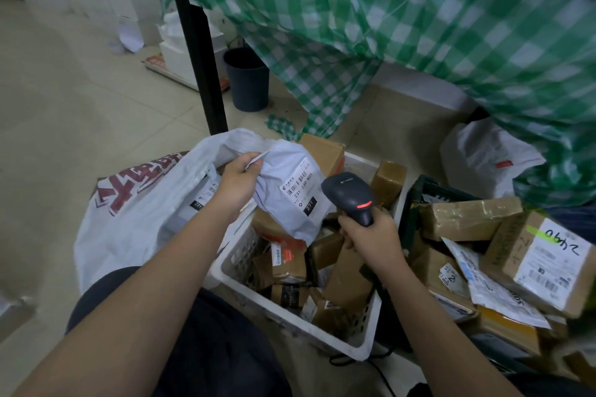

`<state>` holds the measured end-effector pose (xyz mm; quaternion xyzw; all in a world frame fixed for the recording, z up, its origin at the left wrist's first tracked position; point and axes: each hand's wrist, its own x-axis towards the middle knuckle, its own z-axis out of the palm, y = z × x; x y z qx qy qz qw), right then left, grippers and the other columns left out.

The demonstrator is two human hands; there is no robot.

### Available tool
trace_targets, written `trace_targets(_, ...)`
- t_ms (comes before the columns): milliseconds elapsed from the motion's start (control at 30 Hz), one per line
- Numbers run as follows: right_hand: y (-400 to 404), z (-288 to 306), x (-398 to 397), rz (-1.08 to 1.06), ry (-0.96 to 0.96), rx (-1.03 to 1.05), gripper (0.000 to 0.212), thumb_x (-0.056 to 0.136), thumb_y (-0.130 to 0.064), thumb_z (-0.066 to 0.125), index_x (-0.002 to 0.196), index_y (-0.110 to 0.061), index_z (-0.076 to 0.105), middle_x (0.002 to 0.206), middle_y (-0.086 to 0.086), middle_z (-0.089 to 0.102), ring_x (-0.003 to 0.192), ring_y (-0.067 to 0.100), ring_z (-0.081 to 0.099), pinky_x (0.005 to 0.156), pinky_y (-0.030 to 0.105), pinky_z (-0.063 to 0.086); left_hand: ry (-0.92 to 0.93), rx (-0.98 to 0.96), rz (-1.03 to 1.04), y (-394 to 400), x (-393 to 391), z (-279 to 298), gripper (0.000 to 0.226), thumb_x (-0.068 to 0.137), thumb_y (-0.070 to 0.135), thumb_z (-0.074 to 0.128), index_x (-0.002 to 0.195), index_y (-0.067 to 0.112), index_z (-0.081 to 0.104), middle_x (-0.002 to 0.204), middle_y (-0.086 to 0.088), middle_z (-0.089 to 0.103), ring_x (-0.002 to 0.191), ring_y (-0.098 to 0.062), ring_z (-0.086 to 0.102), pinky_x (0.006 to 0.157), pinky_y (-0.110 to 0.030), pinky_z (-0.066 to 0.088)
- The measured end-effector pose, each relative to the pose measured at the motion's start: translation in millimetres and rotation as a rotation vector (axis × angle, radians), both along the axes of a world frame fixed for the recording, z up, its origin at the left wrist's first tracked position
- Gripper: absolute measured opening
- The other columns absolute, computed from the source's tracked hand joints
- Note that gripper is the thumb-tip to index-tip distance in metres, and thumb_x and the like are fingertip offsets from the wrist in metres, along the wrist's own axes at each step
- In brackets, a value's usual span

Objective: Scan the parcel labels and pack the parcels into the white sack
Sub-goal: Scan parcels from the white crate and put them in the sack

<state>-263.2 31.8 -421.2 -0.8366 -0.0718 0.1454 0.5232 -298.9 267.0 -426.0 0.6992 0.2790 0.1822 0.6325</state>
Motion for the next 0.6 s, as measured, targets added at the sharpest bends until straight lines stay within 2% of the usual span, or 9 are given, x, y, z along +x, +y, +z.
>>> trace_targets(133, 25.8, 19.4, -3.9, -0.02, 0.025, 0.066, 0.017, 0.084, -0.01, 0.067, 0.082, 0.006, 0.062, 0.067, 0.019, 0.058, 0.058, 0.021, 0.055, 0.056, 0.031, 0.043, -0.1, 0.063, 0.121, 28.9, -12.5, 40.7, 0.017, 0.101, 0.016, 0.044, 0.103, 0.02, 0.06, 0.09, 0.003, 0.061, 0.08, -0.01, 0.056, 0.073, -0.025, 0.044)
trace_targets(200, 41.1, 25.6, -2.0, -0.03, 0.024, 0.076, 0.012, 0.082, -0.008, 0.067, 0.079, 0.002, 0.06, 0.065, 0.017, 0.055, 0.059, 0.023, 0.053, 0.056, 0.032, 0.04, -0.14, 0.121, 0.175, 49.7, -15.3, 54.3, 0.018, 0.101, 0.015, 0.043, 0.1, 0.02, 0.061, 0.094, -0.003, 0.063, 0.086, -0.016, 0.057, 0.078, -0.031, 0.045)
trace_targets(300, 67.1, 27.1, 10.3, -0.031, 0.012, 0.054, 0.011, 0.08, -0.008, 0.068, 0.076, -0.002, 0.059, 0.064, 0.014, 0.056, 0.058, 0.022, 0.054, 0.059, 0.034, 0.04, -0.155, 0.205, 0.222, 79.5, -11.5, 63.5, 0.021, 0.1, 0.012, 0.042, 0.098, 0.021, 0.062, 0.096, -0.002, 0.063, 0.088, -0.016, 0.056, 0.079, -0.031, 0.044)
trace_targets(400, 95.3, 18.9, 28.1, -0.02, 0.015, 0.029, 0.01, 0.079, -0.01, 0.067, 0.074, -0.004, 0.061, 0.062, 0.012, 0.061, 0.053, 0.021, 0.059, 0.06, 0.037, 0.046, -0.12, 0.286, 0.225, 106.8, 4.7, 56.8, 0.025, 0.099, 0.009, 0.04, 0.103, 0.017, 0.063, 0.099, -0.005, 0.063, 0.089, -0.016, 0.054, 0.079, -0.029, 0.042)
trace_targets(533, 133.5, -1.8, 53.0, -0.006, 0.025, 0.017, 0.017, 0.081, -0.007, 0.064, 0.082, 0.01, 0.062, 0.066, 0.021, 0.061, 0.054, 0.023, 0.058, 0.058, 0.034, 0.046, -0.08, 0.453, 0.195, 135.0, 33.0, 26.0, 0.026, 0.099, 0.008, 0.039, 0.109, 0.016, 0.062, 0.102, -0.001, 0.062, 0.089, -0.013, 0.052, 0.073, -0.023, 0.037)
trace_targets(600, 149.6, -16.1, 65.2, -0.007, 0.019, 0.017, 0.017, 0.081, -0.005, 0.063, 0.082, 0.012, 0.06, 0.068, 0.028, 0.059, 0.056, 0.027, 0.056, 0.058, 0.035, 0.045, -0.066, 0.536, 0.133, 136.9, 47.5, 2.2, 0.03, 0.099, 0.007, 0.039, 0.12, 0.014, 0.059, 0.111, 0.006, 0.059, 0.097, -0.009, 0.051, 0.08, -0.019, 0.036)
